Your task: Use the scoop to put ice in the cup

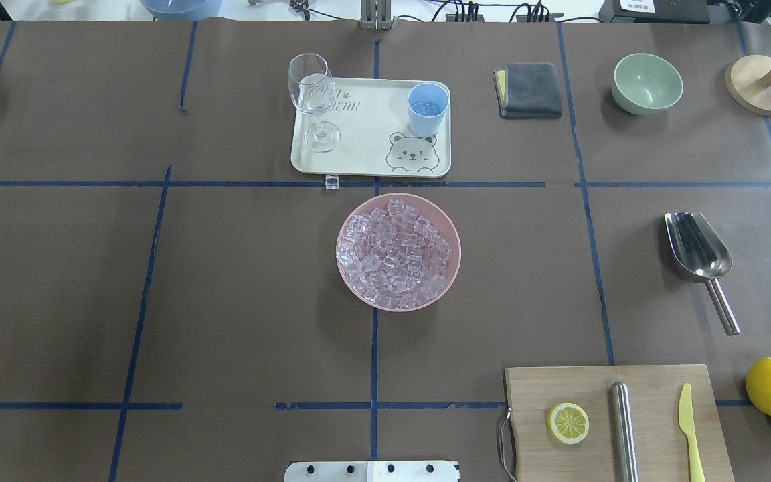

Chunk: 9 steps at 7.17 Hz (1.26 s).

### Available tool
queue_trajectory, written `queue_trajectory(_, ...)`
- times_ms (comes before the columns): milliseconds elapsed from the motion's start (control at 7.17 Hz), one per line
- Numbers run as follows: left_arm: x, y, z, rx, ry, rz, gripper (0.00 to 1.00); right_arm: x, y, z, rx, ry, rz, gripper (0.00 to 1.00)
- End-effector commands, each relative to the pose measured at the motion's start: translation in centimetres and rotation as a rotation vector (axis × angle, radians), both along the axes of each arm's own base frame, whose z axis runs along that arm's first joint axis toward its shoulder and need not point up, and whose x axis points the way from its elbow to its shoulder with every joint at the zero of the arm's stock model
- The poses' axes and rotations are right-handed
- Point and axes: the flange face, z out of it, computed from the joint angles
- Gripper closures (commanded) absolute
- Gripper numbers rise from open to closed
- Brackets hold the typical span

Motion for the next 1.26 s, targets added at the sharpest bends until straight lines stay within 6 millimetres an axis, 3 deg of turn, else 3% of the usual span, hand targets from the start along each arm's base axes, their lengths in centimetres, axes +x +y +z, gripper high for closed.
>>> queue_trajectory(0,-0.2,-0.3,-0.1,0.006,-0.052,0.005,0.00,0.4,0.2,1.4,-0.013,0.051,0.008,0.00)
queue_trajectory(419,-0.3,-0.2,0.1,0.001,-0.060,0.004,0.00,0.4,-0.4,0.0,-0.018,0.030,0.022,0.00)
queue_trajectory(698,-0.3,-0.2,-0.1,0.004,-0.060,0.002,0.00,0.5,0.2,-3.6,-0.083,0.025,0.038,0.00)
queue_trajectory(1116,-0.2,-0.4,-0.2,-0.034,-0.054,-0.034,0.00,0.5,0.4,-2.7,-0.098,0.033,0.037,0.00)
